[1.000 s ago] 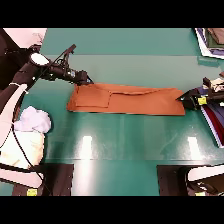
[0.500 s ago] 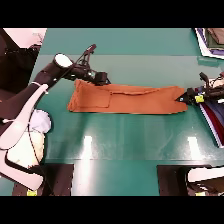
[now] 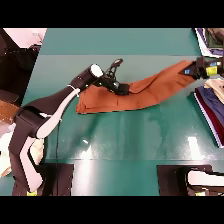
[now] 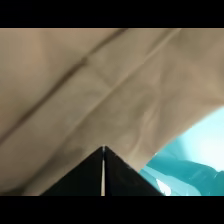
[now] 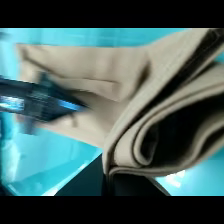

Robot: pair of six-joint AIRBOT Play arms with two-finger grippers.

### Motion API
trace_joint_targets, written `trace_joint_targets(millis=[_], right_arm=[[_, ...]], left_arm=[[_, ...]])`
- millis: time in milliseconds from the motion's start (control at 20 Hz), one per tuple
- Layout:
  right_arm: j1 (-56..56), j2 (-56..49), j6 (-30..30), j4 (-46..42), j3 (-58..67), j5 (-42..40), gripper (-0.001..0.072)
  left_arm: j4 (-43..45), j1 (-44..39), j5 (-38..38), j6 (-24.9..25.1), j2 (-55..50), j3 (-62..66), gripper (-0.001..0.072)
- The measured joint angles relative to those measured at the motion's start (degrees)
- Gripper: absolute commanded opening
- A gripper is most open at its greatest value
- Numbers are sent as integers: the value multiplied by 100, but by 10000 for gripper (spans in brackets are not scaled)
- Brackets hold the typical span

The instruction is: Fold the shirts.

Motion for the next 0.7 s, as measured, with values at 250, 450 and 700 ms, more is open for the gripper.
trace_joint_targets(millis=[250,450,700], right_arm=[[883,-136,282,212,887,90,13],[1482,-439,354,267,1611,136,13],[1878,-785,369,319,2341,177,13]], left_arm=[[-83,-328,361,-111,-282,138,26],[-120,-411,407,-153,-387,166,26],[-48,-164,258,-168,-190,186,25]])
